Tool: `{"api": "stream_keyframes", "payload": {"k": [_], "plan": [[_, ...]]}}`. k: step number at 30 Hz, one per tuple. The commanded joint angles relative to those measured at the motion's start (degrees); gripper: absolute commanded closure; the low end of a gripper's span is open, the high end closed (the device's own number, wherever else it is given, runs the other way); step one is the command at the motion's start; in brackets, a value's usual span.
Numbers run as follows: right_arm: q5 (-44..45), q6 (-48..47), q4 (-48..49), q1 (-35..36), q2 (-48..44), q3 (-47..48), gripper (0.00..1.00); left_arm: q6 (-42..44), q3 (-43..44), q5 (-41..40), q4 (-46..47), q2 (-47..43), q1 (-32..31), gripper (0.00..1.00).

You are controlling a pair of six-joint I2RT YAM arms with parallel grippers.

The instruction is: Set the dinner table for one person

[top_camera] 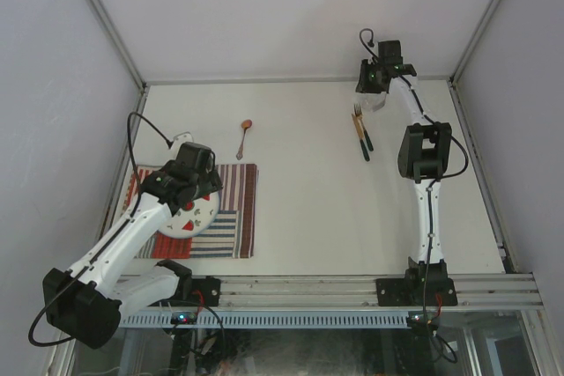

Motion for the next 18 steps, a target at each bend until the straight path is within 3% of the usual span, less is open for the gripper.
{"api": "stream_keyframes", "payload": {"k": [1,8,12,18], "plan": [[0.4,-0.4,0.3,0.0,-0.3,0.2,0.80,-1.2,-1.2,0.4,1.3,-0.6,0.0,0.26],[-5.0,1.2,0.0,0.8,-0.1,-0.2,0.87,-1.4,-1.8,1.1,2.4,0.2,0.0,0.27],[-5.4,0.7,-0.5,2.7,0.2,-0.5,1.00,-1.4,-2.2,1.4,3.1,0.7,0.0,0.27],[-6.7,1.3,0.0,4.7,0.2,-0.8,1.00,-1.4,-2.9,1.6,3.6,0.6,-0.1,0.44]]}}
